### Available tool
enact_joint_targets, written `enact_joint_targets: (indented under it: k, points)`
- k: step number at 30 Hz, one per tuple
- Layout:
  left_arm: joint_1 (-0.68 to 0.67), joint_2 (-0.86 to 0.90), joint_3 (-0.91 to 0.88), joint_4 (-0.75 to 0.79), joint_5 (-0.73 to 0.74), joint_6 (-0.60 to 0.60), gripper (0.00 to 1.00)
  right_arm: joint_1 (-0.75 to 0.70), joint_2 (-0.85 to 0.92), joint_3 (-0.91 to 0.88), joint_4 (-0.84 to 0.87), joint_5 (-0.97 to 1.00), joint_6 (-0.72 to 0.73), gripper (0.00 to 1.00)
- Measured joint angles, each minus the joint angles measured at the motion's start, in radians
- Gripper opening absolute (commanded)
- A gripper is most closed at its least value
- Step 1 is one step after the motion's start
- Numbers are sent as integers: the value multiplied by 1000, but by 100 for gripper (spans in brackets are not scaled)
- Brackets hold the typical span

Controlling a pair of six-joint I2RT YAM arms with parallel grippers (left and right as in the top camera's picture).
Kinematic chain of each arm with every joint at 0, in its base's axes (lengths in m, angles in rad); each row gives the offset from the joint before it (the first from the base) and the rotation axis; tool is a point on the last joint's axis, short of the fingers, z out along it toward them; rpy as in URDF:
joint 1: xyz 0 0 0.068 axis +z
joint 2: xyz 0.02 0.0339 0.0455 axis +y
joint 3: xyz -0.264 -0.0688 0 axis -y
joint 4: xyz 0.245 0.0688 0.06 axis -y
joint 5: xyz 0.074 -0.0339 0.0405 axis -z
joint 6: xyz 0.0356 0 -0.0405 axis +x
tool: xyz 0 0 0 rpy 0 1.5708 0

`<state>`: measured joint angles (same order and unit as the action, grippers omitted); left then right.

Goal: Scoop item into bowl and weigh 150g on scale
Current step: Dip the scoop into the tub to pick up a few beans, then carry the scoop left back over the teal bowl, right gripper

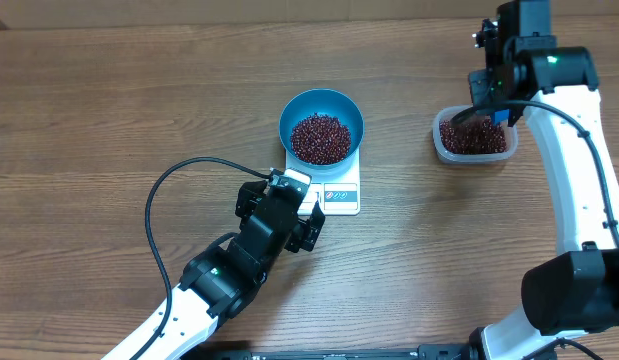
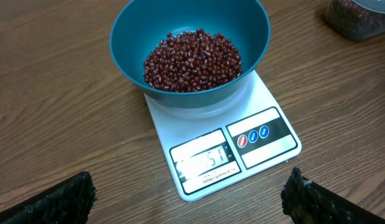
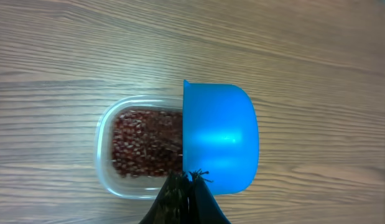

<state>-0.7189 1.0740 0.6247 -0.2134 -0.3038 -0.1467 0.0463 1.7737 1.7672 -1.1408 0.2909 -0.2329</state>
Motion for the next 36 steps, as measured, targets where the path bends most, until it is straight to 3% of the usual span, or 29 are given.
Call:
enact_joint_targets:
  k: [8,13,27,36]
  points:
    - [0,0,0,0,0,0,100,17,0,0,0,72,32,4]
    - [0,0,0,0,0,0,100,17,0,0,20,-4,66,4]
    - [0,0,0,0,0,0,100,20,-47,0,166,-693,27,4]
    - [0,0,0,0,0,0,100,113,-51,2,122,-842,-99,4]
